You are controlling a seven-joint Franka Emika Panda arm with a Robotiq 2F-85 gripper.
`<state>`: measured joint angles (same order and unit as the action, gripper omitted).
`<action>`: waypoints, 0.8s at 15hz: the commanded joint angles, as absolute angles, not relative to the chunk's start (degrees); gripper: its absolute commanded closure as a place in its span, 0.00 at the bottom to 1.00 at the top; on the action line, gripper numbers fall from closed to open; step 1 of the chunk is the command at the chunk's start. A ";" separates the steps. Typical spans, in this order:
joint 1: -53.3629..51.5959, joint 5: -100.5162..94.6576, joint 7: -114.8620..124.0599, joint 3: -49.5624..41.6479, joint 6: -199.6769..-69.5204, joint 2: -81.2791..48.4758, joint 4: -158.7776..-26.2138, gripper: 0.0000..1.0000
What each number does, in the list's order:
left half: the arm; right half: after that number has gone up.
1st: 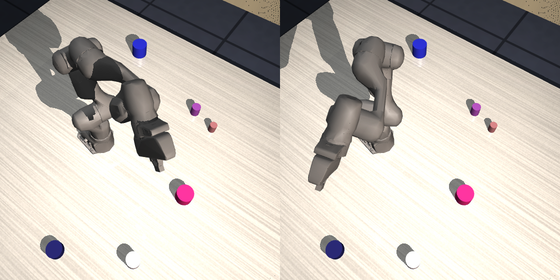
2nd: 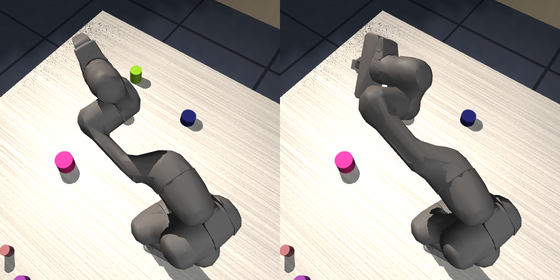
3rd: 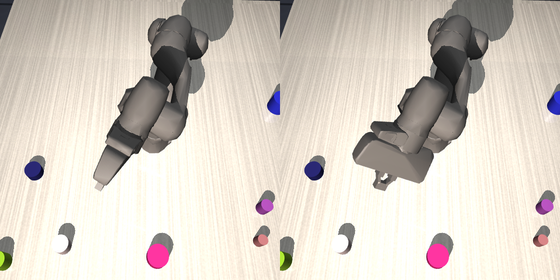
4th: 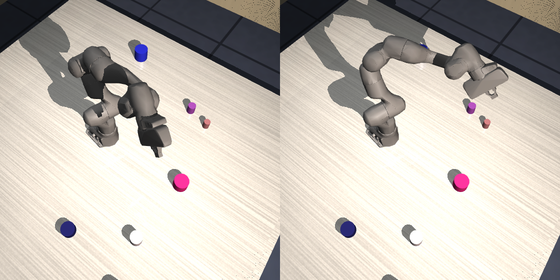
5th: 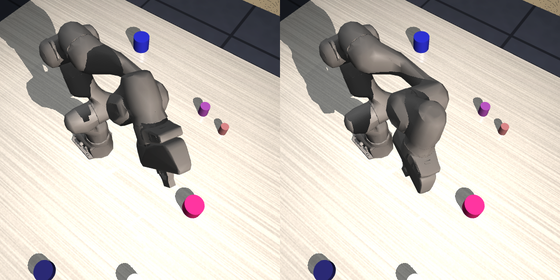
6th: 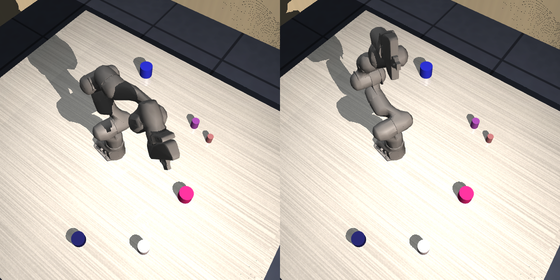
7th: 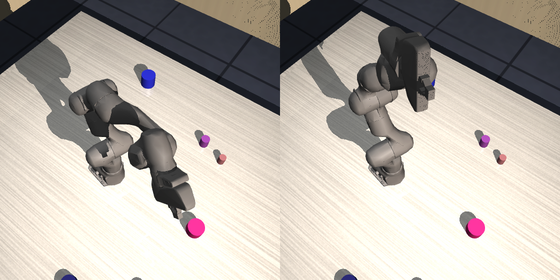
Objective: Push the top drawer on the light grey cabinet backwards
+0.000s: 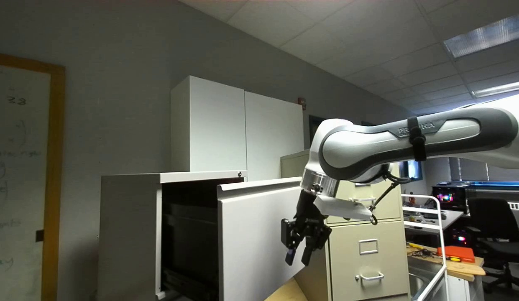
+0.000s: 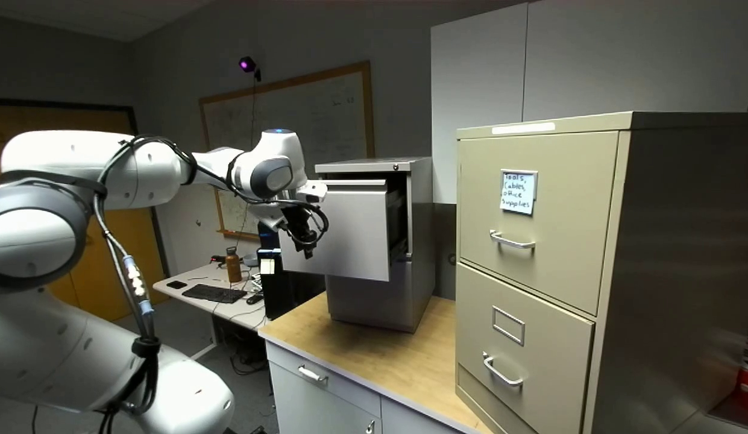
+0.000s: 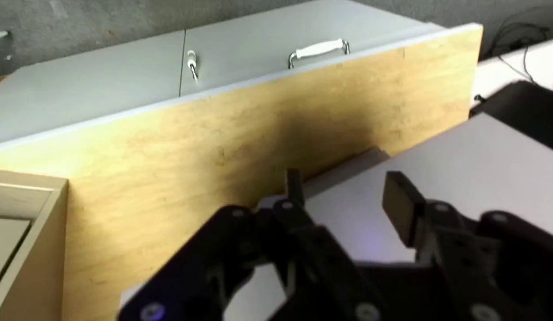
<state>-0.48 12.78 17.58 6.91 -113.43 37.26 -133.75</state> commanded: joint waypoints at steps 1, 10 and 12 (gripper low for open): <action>1.47 11.43 23.81 9.63 -121.35 38.90 -133.28 0.80; 2.91 11.62 32.15 14.04 -142.43 37.85 -133.69 0.97; 4.13 11.14 34.20 15.46 -145.85 36.44 -133.09 0.97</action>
<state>2.23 12.06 30.40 13.08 -140.78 38.62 -134.66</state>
